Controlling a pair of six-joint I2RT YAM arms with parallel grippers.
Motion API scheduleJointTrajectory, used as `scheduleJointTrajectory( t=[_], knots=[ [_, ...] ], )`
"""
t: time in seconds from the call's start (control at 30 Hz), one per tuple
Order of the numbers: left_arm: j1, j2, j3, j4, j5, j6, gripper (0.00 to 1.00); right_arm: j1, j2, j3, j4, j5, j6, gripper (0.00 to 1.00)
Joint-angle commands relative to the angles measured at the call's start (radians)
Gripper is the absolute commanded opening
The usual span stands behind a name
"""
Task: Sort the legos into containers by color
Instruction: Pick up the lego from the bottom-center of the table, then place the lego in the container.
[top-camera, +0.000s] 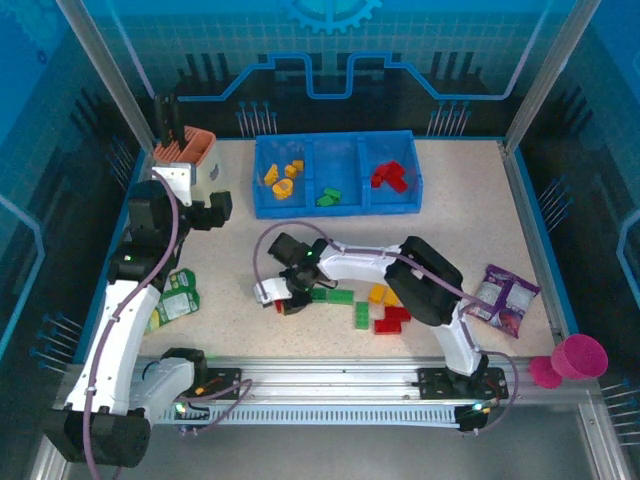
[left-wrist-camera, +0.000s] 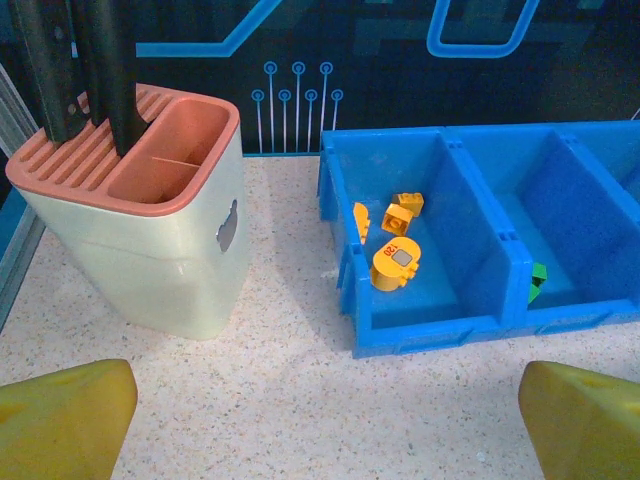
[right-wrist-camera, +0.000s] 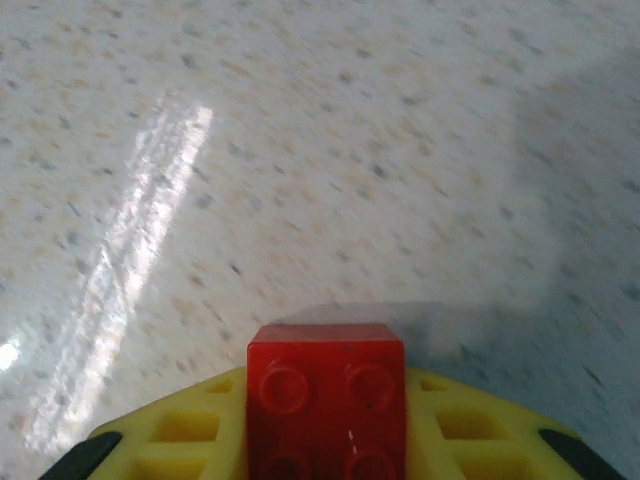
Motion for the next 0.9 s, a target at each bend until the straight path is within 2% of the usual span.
scheduleJointTrajectory(
  t=[0.0,0.13,0.27,0.37,0.5,0.67,0.87],
  knots=[
    [0.01,0.007,-0.003,0.015,0.02,-0.004,0.99,-0.13,-0.171,-0.014,0.059,-0.029,0.097,0.24],
    [0.013,0.007,-0.004,0.015,0.025,-0.007,0.99,-0.302,-0.334,-0.045,0.113,-0.025,0.164,0.25],
    [0.015,0.006,-0.002,0.014,0.032,-0.013,0.99,-0.483,-0.398,-0.065,0.168,0.062,0.213,0.27],
    [0.015,0.005,0.003,0.011,0.032,-0.013,0.99,-0.605,-0.387,-0.054,0.212,0.121,0.282,0.27],
    [0.015,0.001,0.006,0.007,0.033,-0.013,0.99,-0.727,-0.287,0.05,0.178,0.203,0.365,0.29],
    [0.015,0.007,0.017,0.002,0.022,-0.006,0.99,-0.766,-0.115,0.264,0.058,0.285,0.394,0.29],
    [0.015,0.014,0.033,-0.004,0.024,-0.007,0.99,-0.781,0.012,0.382,0.007,0.341,0.386,0.31]
  ],
)
